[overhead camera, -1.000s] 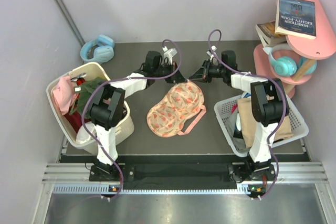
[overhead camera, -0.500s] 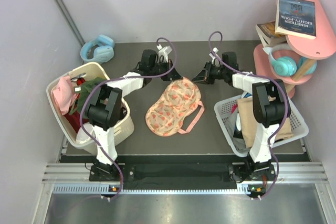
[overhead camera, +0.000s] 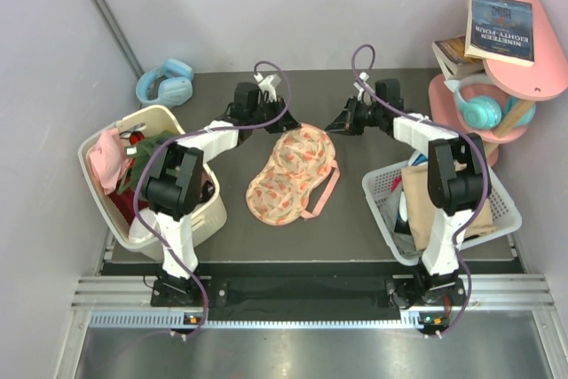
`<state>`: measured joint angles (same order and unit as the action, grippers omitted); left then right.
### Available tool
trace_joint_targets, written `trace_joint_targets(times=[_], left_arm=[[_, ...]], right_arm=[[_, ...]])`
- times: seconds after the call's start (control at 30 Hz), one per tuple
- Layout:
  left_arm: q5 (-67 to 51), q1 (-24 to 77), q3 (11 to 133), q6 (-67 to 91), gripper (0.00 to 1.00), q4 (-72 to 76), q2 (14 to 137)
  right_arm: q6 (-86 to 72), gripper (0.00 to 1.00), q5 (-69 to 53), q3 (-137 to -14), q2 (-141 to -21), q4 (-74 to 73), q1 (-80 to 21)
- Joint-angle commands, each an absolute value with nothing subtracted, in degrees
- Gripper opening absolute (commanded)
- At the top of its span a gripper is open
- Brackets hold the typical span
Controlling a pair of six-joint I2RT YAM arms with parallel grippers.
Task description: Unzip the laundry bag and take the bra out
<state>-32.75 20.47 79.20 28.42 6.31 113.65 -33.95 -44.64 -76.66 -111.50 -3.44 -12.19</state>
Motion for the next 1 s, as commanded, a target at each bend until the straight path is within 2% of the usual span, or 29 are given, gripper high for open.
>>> trace_joint_targets(times=[0.0,0.03,0.07,0.17,0.2,0.6,0.83,0.93,0.97], left_arm=[[-30.5,19.0,80.8,26.5,0.4,6.6,110.2],[-33.6,19.1,80.6,25.8,0.48,7.7,110.0],[-35.2,19.1,80.3,25.5,0.62,8.7,109.5],[-40.9,19.1,80.2,25.4,0.77,12.3,109.6],[-42.1,19.2,80.8,25.4,0.78,12.7,110.0],[-52.9,21.1,96.3,25.8,0.81,10.1,123.2],[-54.8,22.6,96.1,22.8,0.79,4.8,125.2],[-56.0,22.9,95.2,22.1,0.74,3.1,125.1],[-56.2,22.9,94.9,22.0,0.68,2.9,124.9]], right_arm=[[-30.7,0.0,-45.4,-81.5,-112.8,-6.7,-11.7],[-30.3,0.0,-45.9,-82.0,-113.2,-6.8,-11.7],[-30.2,0.0,-46.2,-82.3,-113.4,-6.8,-11.8],[-29.9,0.0,-48.9,-83.1,-114.0,-6.7,-11.7],[-30.0,0.0,-49.4,-83.4,-114.3,-6.4,-11.7],[-29.6,0.0,-52.6,-83.7,-114.3,-6.2,-11.7],[-30.6,0.0,-52.3,-83.7,-114.2,-5.2,-11.7],[-31.6,0.0,-52.1,-83.6,-114.3,-4.5,-11.7],[-31.7,0.0,-51.9,-83.6,-114.4,-4.4,-11.7]])
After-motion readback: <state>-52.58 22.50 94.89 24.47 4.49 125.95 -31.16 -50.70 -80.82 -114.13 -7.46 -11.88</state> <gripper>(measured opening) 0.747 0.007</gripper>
